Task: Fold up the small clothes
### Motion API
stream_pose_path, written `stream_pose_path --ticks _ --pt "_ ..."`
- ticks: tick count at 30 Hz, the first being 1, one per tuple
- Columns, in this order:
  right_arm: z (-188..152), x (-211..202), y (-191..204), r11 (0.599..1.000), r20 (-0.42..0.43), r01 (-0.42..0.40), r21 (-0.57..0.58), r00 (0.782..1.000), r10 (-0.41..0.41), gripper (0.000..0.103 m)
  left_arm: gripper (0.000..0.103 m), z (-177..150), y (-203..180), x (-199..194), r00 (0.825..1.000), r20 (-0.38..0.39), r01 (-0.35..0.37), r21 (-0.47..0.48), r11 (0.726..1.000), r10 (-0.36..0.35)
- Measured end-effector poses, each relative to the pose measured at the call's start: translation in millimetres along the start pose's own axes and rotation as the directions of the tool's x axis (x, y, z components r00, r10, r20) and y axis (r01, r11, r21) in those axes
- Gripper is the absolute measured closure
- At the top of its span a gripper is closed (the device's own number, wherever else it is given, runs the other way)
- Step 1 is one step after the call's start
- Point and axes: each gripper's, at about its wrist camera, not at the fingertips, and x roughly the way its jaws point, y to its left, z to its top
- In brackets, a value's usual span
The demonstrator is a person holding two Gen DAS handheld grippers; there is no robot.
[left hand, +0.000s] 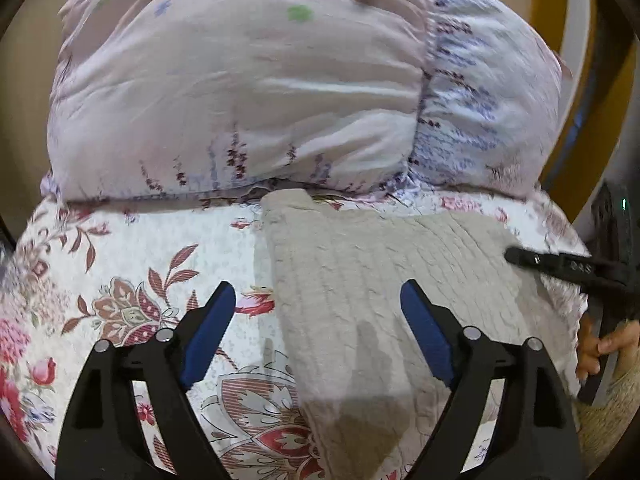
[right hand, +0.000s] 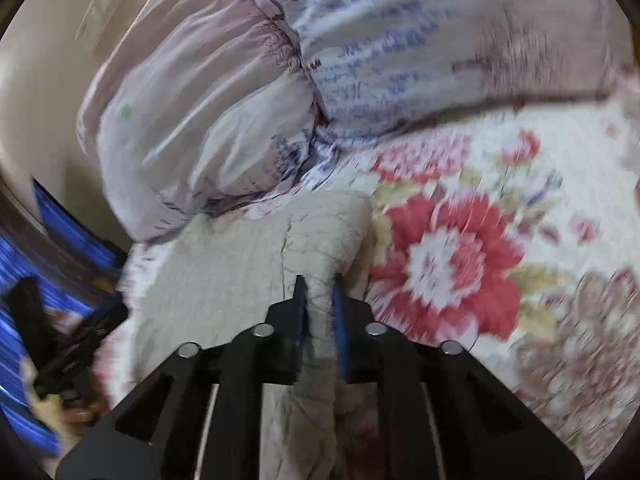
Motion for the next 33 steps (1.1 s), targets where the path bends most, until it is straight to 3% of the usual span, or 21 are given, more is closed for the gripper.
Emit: stream_pose_path --ticks 3,7,10,12,13,16,19,23,26,33 --pt "-0.4 13.2 -3.7 0.993 -0.014 0.118 0.009 0.993 -0.118 0.094 0.018 -2.1 -6.3 8.8 0.999 -0.038 -0.028 0.021 0.999 0.029" --pt "0.1 23.0 -6.6 0.985 -0.039 0.171 0.012 0.985 -0.17 0.093 0.018 -8.9 -8.8 15.3 0.994 -0.075 -0.073 0.04 0.997 0.076" --pt "-0.5 8.6 4.6 0.984 -0.015 0.174 -0.033 0.985 -0.175 0.087 0.018 -12.9 -7.8 8.8 0.994 -0.07 -0.079 0.037 0.996 0.081" --pt "-5.8 -5.5 12.2 0.986 0.017 0.156 -0.057 0.988 -0.155 0.073 0.016 -17.4 -6.3 -0.1 0.994 -0.062 -0.087 0.039 0.995 0.089" --pt "-10.8 -15.1 19.5 0.987 0.044 0.138 -0.088 0.99 -0.134 0.072 0.015 -20.2 -6.0 -3.6 0.994 -0.061 -0.092 0.045 0.995 0.095" --pt "-29.9 -35.4 44.9 0.972 0.071 0.095 -0.214 0.994 -0.081 0.072 0.013 -29.1 -7.8 -9.2 0.992 -0.07 -0.104 0.064 0.993 0.108" --pt "-45.9 -35.5 63.0 0.945 0.045 0.095 -0.313 0.995 -0.085 0.072 0.012 -36.9 -10.9 -9.0 0.99 -0.081 -0.113 0.083 0.99 0.119" --pt "-63.6 -11.5 64.7 0.898 -0.019 0.194 -0.394 0.976 -0.219 0.071 0.01 -44.0 -14.9 2.5 0.983 -0.113 -0.133 0.1 0.986 0.144" --pt "-69.8 -12.7 66.7 0.882 0.011 0.221 -0.417 0.971 -0.238 0.071 0.009 -45.7 -13.2 10.4 0.98 -0.14 -0.133 0.084 0.988 0.143" --pt "-77.8 -14.6 61.6 0.884 0.011 0.227 -0.41 0.97 -0.244 0.071 0.005 -45.8 -8.9 18.5 0.976 -0.17 -0.129 0.067 0.989 0.139"
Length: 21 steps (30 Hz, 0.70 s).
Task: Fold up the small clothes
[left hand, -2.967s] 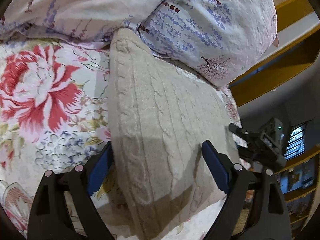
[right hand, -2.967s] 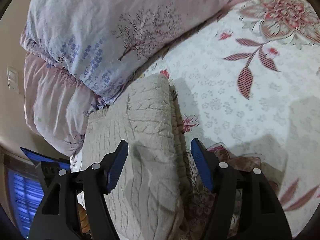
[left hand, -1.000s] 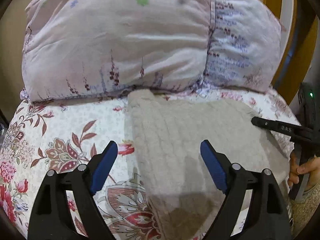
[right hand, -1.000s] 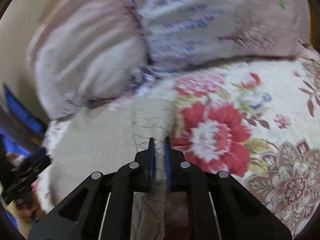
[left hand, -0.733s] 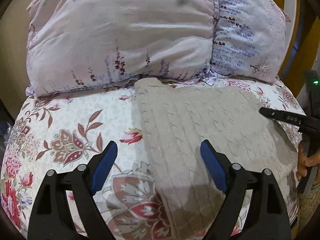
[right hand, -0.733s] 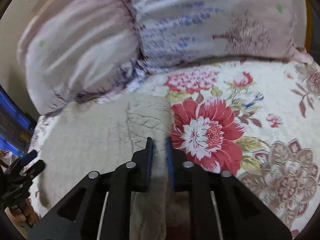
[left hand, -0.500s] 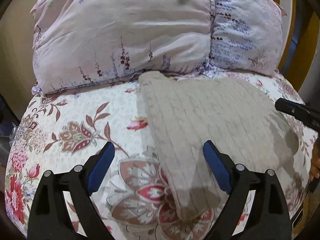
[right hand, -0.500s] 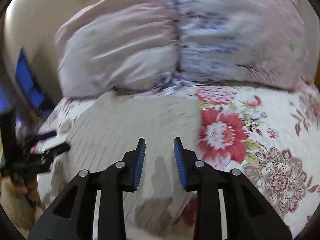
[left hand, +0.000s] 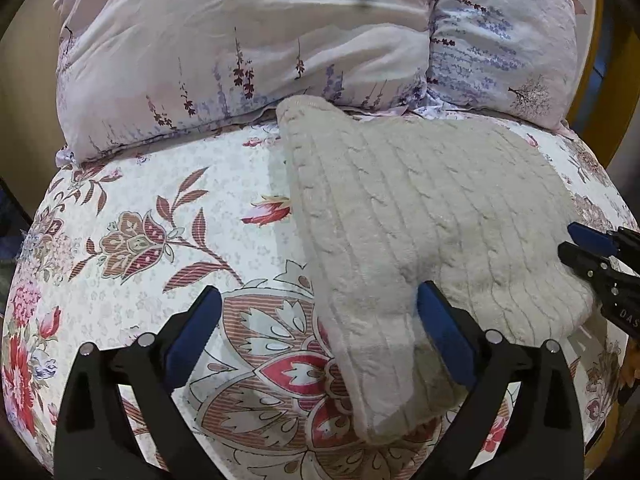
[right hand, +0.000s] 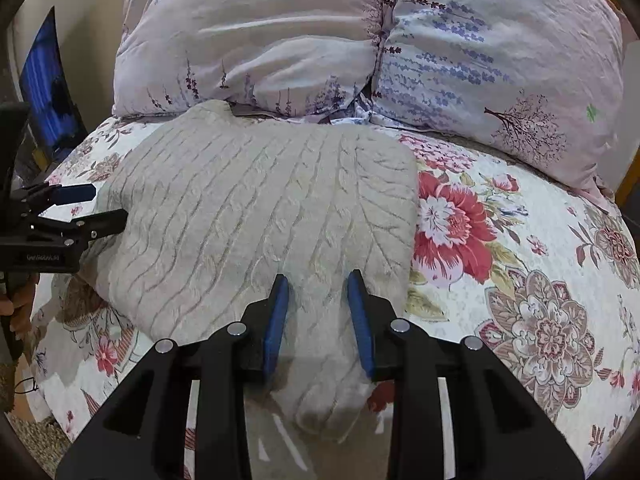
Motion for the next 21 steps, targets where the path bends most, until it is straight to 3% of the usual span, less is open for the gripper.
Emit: stream_pose_path --ticks 7,10,11,12,14,21 --pt "4.5 -4.9 -2.8 0.998 0.01 -0.011 0.061 1.0 0.01 0.067 0.002 -1.7 -0.4 -7.3 0.999 0.048 -0.012 0.0 1.0 0.012" --pt "1.6 -20.0 -9.4 0.992 0.051 -0.034 0.123 0.998 0.028 0.039 0.002 -8.6 3.5 -20.4 0.997 0.081 -0.003 -0.018 1.0 0.004" --pt "0.8 -24.9 -10.9 0.991 0.067 -0.006 0.132 0.998 -0.003 0.019 0.002 -11.6 4.8 -25.3 0.996 0.092 -0.002 -0.024 1.0 0.004" --pt "0.2 -29.1 -11.4 0.991 0.08 0.028 0.133 0.996 -0.039 0.011 0.002 -15.4 7.7 -31.2 0.995 0.104 -0.002 -0.035 0.999 0.006" --pt "-2.1 -39.8 -13.0 0.987 0.114 0.1 0.128 0.987 -0.115 0.011 0.002 -19.4 12.9 -39.6 0.993 0.116 -0.01 -0.057 0.998 0.017" --pt "-11.6 -64.9 -36.0 0.945 0.143 0.222 0.241 0.955 -0.261 0.001 0.002 -33.8 49.9 -71.7 0.983 0.163 -0.045 -0.198 0.979 0.078"
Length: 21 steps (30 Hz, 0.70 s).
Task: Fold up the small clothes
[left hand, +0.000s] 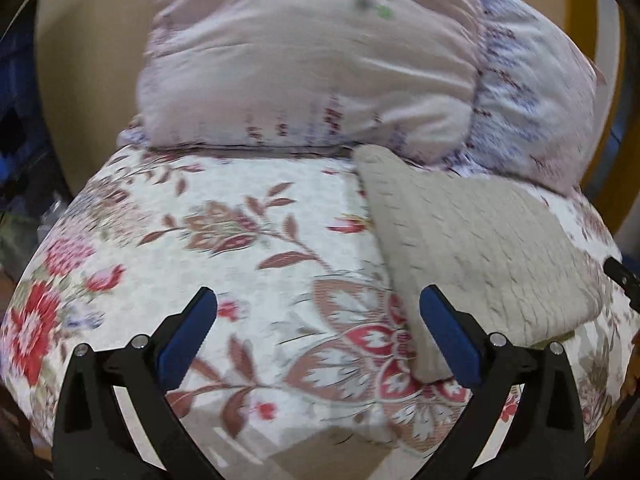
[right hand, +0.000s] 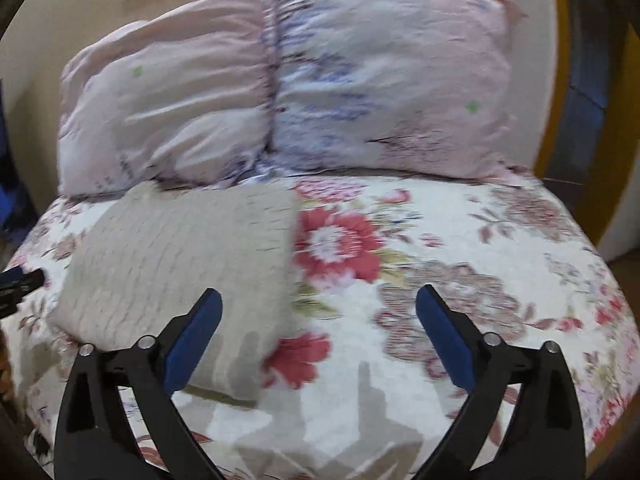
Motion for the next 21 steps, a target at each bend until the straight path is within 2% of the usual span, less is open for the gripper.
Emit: stream_pose_path --ticks 3,6,10,14,17,21 --pt "-4.4 -7.0 -1.8 0.998 0.022 0.064 -0.005 0.998 -0.064 0.001 0.002 -4.6 5.5 -7.5 1.0 -0.003 -0.022 -0.01 1.0 0.022" --pt "-11.4 -15.0 -1.0 0.998 0.034 0.07 0.002 0.997 -0.07 0.001 0.002 -12.9 2.2 -17.2 0.999 0.002 -0.052 0.01 0.999 0.052" --pt "-19.6 -18.5 1.4 0.999 0.005 -0.02 0.034 1.0 0.019 0.001 0.002 -23.3 -11.9 -28.4 0.999 0.002 -0.037 0.04 0.998 0.037" --pt "-34.2 -12.7 13.3 0.99 -0.072 -0.116 0.074 0.99 0.121 0.001 0.002 -33.4 -31.6 -27.9 0.998 -0.06 0.037 0.061 0.997 -0.033" --pt "-44.4 -8.8 27.7 0.989 -0.114 -0.132 0.058 0.984 0.138 0.001 0.002 -41.0 -47.1 -22.7 0.991 -0.111 0.08 0.077 0.994 -0.072" --pt "-53.9 -7.7 46.3 0.994 -0.142 -0.111 0.014 0.984 0.112 0.001 0.002 -50.0 -62.2 -12.6 0.986 -0.153 0.075 0.102 0.992 -0.059"
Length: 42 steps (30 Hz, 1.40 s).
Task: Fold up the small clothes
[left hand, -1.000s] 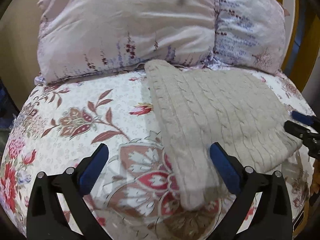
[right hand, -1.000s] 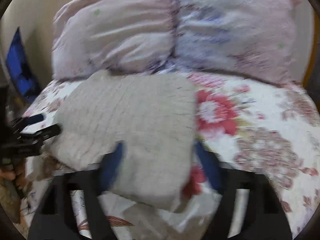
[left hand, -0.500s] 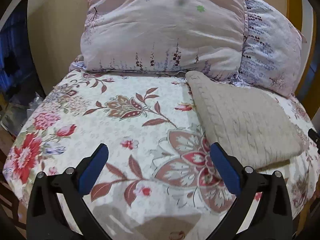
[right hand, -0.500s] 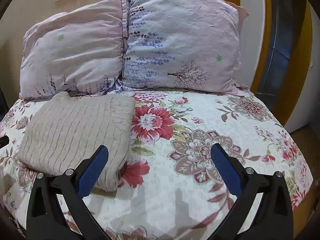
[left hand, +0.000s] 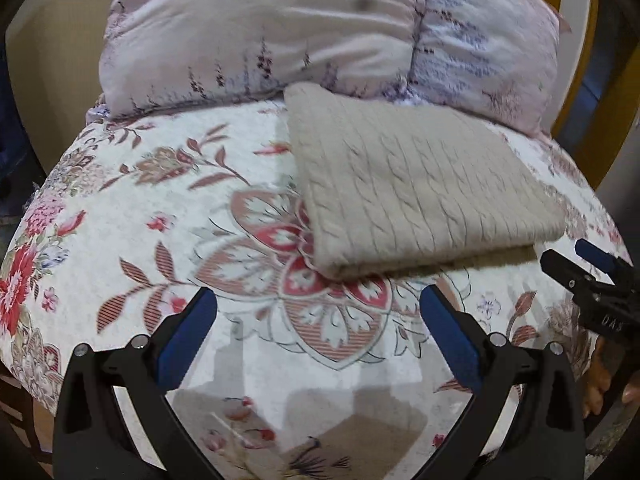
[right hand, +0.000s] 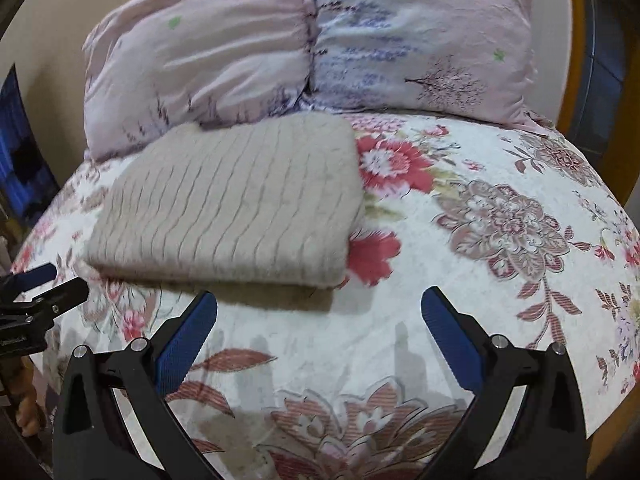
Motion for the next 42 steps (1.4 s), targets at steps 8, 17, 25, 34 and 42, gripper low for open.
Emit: stream_pose_path --ticks 8,17,25,34,42 --pt "-6.8 13.4 12.1 0.999 -0.059 0.028 -0.026 0.998 -0.03 0.001 0.002 -6.5 -4.8 19.4 0.997 -0.076 -0.007 -0.015 1.0 0.006" --pt "-9.4 22.2 12.9 0.999 -0.096 0.025 -0.033 0.995 -0.028 0.001 0.002 -5.7 -5.5 24.7 0.996 -0.086 -0.024 -0.007 1.0 0.023" --pt "-11.2 26.0 15.1 0.998 -0.115 0.039 -0.043 0.992 -0.043 0.001 0.002 -6.0 -11.3 28.3 0.994 -0.09 -0.062 0.029 0.998 0.064" --pt "-11.5 26.2 15.6 0.998 -0.117 0.047 -0.04 0.992 -0.052 0.001 0.002 -6.6 -11.1 28.3 0.994 -0.09 -0.065 0.027 0.998 0.067" --pt "-11.3 25.6 14.7 0.998 -0.117 0.051 -0.036 0.992 -0.055 0.001 0.002 -7.1 -11.1 27.8 0.994 -0.084 -0.065 0.027 0.998 0.067"
